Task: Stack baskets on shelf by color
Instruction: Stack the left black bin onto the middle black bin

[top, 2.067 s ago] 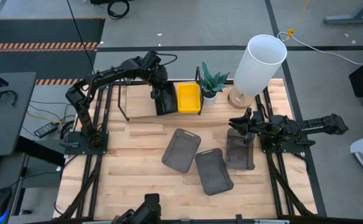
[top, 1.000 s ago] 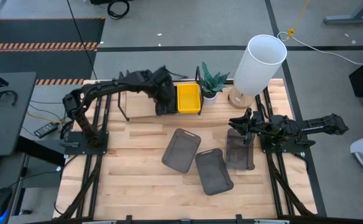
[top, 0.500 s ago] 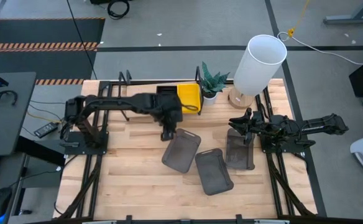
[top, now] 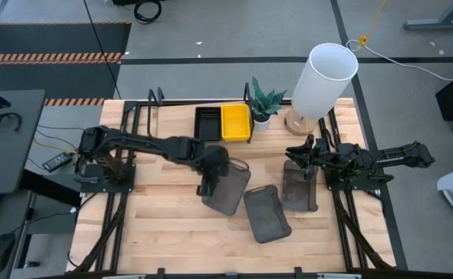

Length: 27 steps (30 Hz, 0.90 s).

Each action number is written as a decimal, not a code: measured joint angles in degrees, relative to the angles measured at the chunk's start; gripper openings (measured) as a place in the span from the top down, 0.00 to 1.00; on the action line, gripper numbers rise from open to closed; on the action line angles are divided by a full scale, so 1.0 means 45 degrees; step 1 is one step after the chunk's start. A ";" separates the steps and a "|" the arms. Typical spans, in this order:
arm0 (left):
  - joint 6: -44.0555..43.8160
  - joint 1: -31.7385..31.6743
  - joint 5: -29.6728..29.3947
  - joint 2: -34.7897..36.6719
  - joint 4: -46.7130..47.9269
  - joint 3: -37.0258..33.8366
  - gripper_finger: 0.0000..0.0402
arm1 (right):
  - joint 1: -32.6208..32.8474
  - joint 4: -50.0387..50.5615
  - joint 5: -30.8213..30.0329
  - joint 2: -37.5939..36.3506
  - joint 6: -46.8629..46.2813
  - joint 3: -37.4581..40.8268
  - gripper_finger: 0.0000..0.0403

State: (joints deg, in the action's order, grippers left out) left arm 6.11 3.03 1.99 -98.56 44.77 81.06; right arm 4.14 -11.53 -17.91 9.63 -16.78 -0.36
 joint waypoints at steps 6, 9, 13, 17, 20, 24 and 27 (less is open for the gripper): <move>-0.0039 0.0858 -0.0295 0.0000 -0.0259 -0.0005 0.71 | 0.0000 0.0002 -0.0001 0.0005 0.0000 -0.0002 0.73; -0.0376 0.1230 -0.0336 0.0000 -0.0633 -0.0010 0.72 | 0.0000 0.0005 -0.0001 0.0000 0.0000 0.0001 0.73; -0.1176 0.1718 -0.0563 0.0000 -0.1763 -0.0015 0.72 | 0.0000 0.0002 0.0002 0.0002 0.0000 -0.0001 0.73; -0.2848 0.2213 -0.0654 0.0000 -0.2424 -0.0015 0.72 | 0.0000 0.0003 -0.0001 0.0000 0.0611 -0.0003 0.73; -0.3432 0.2787 -0.1007 -0.0043 -0.2245 -0.0015 0.70 | 0.0000 0.0000 -0.0001 0.0001 0.0946 0.0000 0.73; -0.3438 0.3659 -0.2262 -0.0520 -0.2182 -0.0023 0.61 | 0.0000 0.0004 -0.0001 0.0000 0.0967 0.0001 0.73; -0.3050 0.4124 -0.3134 -0.1001 -0.2178 -0.0019 0.53 | 0.0000 -0.0091 -0.0003 0.0021 0.0969 0.0001 0.73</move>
State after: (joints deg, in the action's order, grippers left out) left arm -7.62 21.59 -12.12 -103.07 34.97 80.97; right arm 4.14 -11.94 -17.92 9.72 -12.41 -0.36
